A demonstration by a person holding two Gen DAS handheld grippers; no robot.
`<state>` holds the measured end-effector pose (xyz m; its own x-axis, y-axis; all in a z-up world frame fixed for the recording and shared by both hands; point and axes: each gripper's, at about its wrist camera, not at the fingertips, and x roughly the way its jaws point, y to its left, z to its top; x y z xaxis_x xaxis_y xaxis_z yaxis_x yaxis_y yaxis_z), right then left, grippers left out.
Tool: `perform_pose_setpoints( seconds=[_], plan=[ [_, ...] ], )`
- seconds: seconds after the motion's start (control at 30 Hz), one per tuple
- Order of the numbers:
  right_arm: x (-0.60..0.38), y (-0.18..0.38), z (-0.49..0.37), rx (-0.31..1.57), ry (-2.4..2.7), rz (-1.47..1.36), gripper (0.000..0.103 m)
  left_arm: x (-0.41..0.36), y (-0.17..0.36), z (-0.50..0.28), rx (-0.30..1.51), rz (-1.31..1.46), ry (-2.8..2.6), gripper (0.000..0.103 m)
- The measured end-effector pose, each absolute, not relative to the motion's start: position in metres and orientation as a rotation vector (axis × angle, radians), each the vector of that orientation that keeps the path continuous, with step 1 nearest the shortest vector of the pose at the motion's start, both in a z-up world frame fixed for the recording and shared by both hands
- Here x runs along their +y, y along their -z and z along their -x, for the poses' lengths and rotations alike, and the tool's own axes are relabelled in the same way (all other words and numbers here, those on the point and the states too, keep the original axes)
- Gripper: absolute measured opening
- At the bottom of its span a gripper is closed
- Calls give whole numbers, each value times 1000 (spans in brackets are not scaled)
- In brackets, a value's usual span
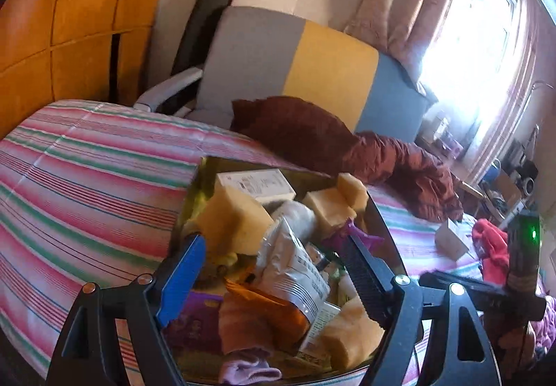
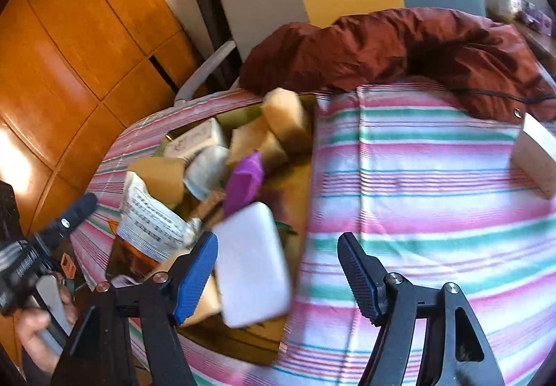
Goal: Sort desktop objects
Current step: 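Lower both packets into the tray and open both tools, then move both open tools back to the white box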
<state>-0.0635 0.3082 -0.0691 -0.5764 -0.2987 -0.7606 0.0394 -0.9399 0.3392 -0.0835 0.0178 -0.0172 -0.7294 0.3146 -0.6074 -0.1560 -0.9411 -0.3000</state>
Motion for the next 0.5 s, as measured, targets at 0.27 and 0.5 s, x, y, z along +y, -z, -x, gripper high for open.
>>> perform_pose_setpoints(
  seconds=[0.27, 0.5],
  plan=[
    [363, 73, 45, -510, 2682, -1384, 75, 50, -6, 79, -278, 945, -2613, 81],
    [417, 71, 29, -584, 2786, -1405, 77, 114, -12, 75, -124, 946, -2468, 81]
  ],
)
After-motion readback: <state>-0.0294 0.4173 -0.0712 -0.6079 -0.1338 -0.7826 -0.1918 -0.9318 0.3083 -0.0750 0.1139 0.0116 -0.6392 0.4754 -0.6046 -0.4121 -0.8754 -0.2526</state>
